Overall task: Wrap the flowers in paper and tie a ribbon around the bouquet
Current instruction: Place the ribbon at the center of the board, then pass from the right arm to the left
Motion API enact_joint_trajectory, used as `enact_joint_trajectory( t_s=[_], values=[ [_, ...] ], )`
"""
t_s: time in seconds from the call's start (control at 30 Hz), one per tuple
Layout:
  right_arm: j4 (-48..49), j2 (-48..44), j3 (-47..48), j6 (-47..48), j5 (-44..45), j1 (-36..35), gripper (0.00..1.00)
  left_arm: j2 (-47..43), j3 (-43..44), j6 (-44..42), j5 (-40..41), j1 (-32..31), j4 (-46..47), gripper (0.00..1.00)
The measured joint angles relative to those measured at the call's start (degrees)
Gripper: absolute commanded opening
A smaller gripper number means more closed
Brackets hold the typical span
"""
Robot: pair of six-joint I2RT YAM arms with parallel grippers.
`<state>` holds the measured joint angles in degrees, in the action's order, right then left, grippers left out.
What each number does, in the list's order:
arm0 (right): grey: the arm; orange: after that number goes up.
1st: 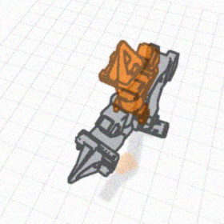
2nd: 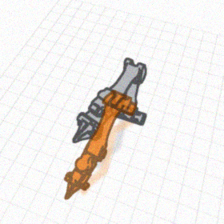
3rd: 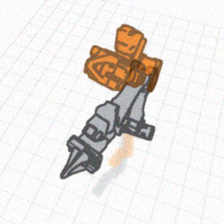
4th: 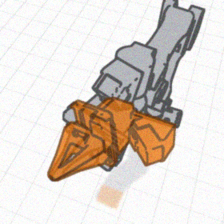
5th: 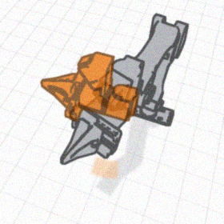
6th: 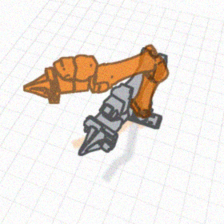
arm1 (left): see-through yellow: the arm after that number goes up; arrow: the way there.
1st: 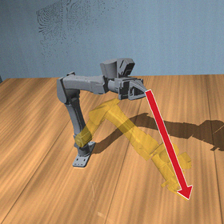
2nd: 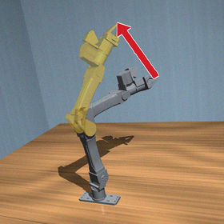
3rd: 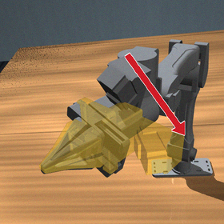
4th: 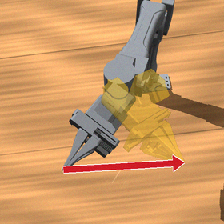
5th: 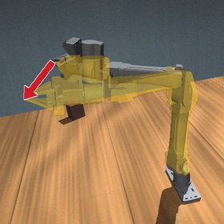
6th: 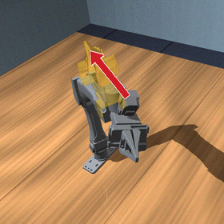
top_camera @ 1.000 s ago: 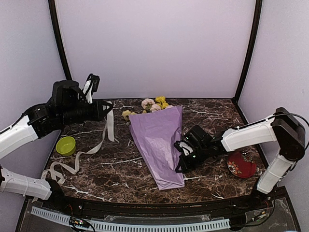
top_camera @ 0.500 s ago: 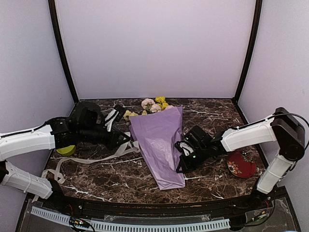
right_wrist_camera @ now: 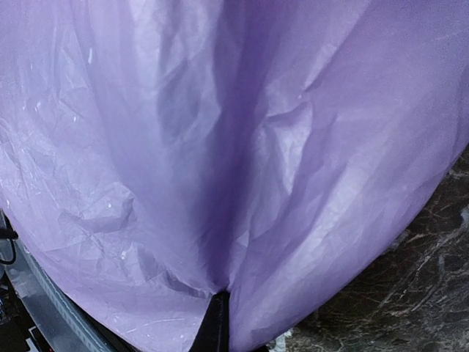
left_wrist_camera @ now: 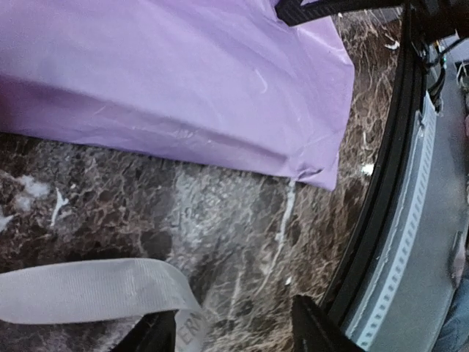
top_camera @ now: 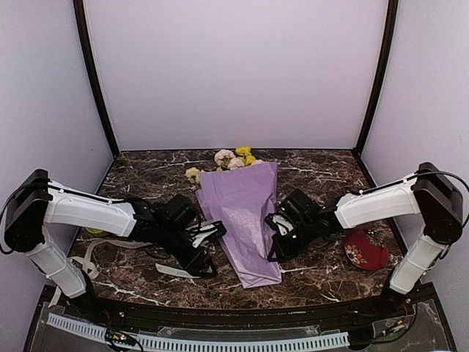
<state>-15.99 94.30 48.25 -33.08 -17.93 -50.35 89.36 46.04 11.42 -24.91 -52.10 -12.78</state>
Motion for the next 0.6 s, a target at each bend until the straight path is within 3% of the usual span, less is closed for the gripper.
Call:
enact_joint_trajectory(
  t_s=[0.1, 0.23, 0.3, 0.5, 0.6],
  values=[
    [-0.2, 0.0, 0.0, 0.0, 0.2, -0.1, 0.0, 0.8, 2.9, -2.3, -0.8, -1.6, -1.2, 0.66],
    [-0.3, 0.0, 0.0, -0.2, 0.7, -0.3, 0.0, -2.2, 4.0, -4.9, -2.0, -1.5, -0.4, 0.58],
    [-0.4, 0.0, 0.1, -0.2, 0.8, -0.3, 0.0, -4.3, 4.0, -6.2, -2.2, -1.6, 0.4, 0.58],
    [-0.4, 0.0, 0.1, -0.4, 0.9, -0.3, 0.0, -13.2, -0.9, -17.2, 2.5, -8.1, 10.0, 0.71],
    [-0.4, 0.0, 0.1, -0.5, 1.1, -0.5, 0.0, -15.7, -3.8, -22.2, 4.9, -11.8, 16.4, 0.73]
  ],
)
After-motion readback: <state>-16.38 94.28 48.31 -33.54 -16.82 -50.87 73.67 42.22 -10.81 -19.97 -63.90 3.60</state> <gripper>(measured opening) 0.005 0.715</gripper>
